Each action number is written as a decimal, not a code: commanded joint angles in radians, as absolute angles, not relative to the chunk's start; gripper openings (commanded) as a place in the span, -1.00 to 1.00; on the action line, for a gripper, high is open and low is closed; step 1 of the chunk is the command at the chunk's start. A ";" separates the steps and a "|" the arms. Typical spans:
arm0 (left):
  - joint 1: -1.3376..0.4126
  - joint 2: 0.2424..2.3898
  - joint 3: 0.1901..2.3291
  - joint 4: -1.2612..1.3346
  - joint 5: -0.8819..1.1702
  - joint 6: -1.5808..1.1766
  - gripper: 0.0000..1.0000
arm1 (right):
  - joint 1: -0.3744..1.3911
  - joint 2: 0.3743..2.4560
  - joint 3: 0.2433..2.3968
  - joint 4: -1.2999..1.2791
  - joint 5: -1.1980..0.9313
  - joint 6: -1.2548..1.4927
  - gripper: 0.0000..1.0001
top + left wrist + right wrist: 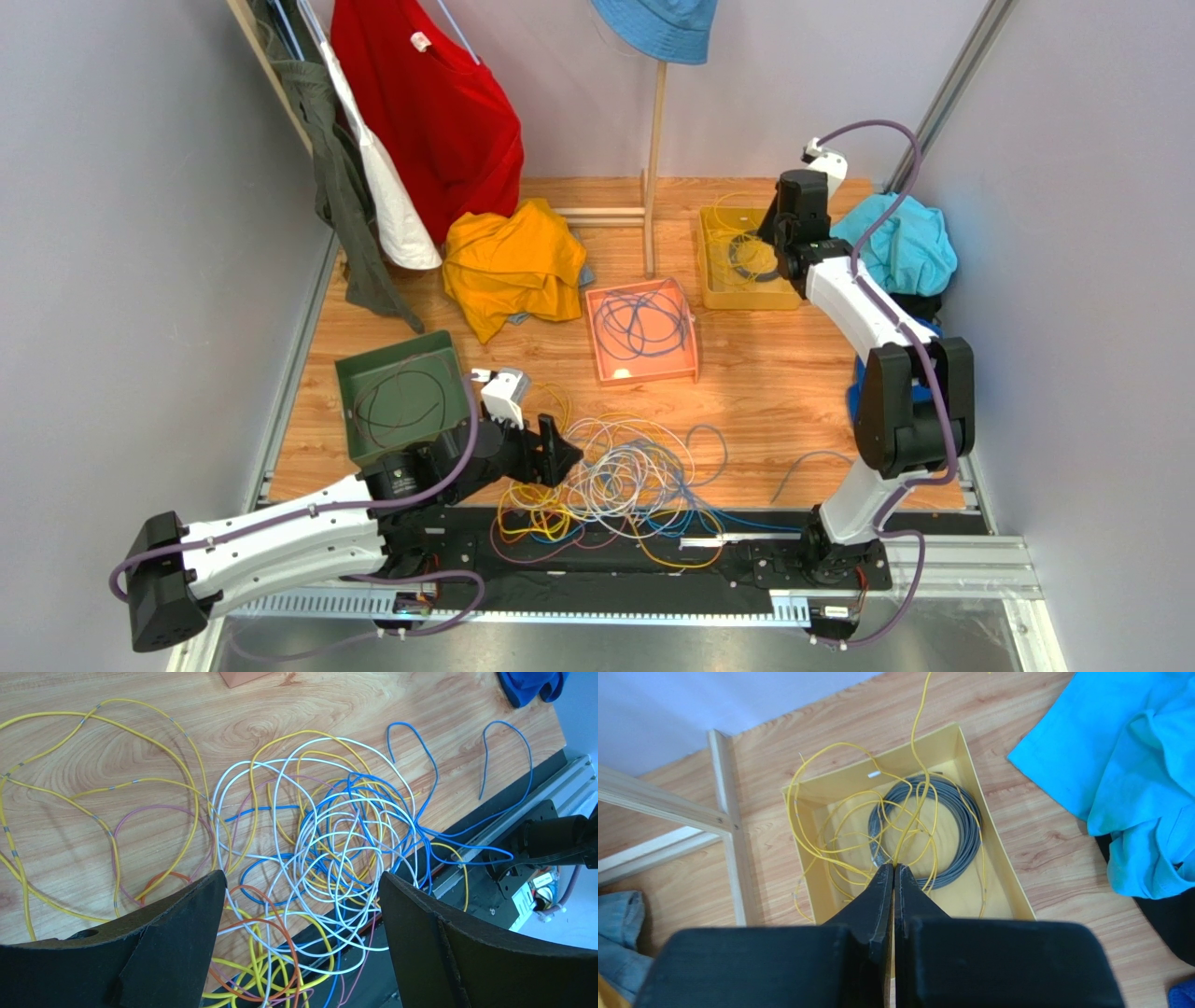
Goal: Untangle the cables
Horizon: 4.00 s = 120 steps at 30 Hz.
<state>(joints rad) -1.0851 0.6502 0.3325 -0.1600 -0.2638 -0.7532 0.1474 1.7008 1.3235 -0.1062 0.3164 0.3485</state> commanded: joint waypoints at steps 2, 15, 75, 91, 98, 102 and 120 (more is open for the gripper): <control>-1.088 0.683 0.334 -0.097 -0.259 -0.747 0.78 | 0.149 1.747 1.272 -0.071 0.333 0.376 -1.00; -1.088 0.738 0.327 -0.058 -0.229 -0.761 0.78 | 0.146 1.747 1.112 0.020 0.344 0.405 -1.00; -1.085 0.667 0.423 -0.362 -0.431 -0.787 0.76 | 0.917 0.758 0.404 -0.086 0.331 0.607 0.10; -1.046 0.928 0.468 -0.172 -0.308 -0.802 0.66 | 1.069 0.722 0.301 -0.040 0.231 0.629 0.02; -1.046 0.972 0.486 -0.080 -0.204 -0.749 0.66 | 1.124 0.729 0.275 -0.043 0.296 0.646 0.02; -1.046 1.020 0.509 -0.069 -0.164 -0.745 0.66 | 1.124 0.637 0.262 -0.101 0.388 0.676 0.02; -1.046 1.014 0.448 -0.005 -0.127 -0.810 0.64 | 1.126 0.485 0.241 -0.393 0.513 0.960 0.06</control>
<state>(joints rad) -1.0481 1.0187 0.4686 -0.0582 -0.1570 -0.7853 1.1187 0.5438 0.2657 -0.4519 0.5961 0.9024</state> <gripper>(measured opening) 0.825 0.533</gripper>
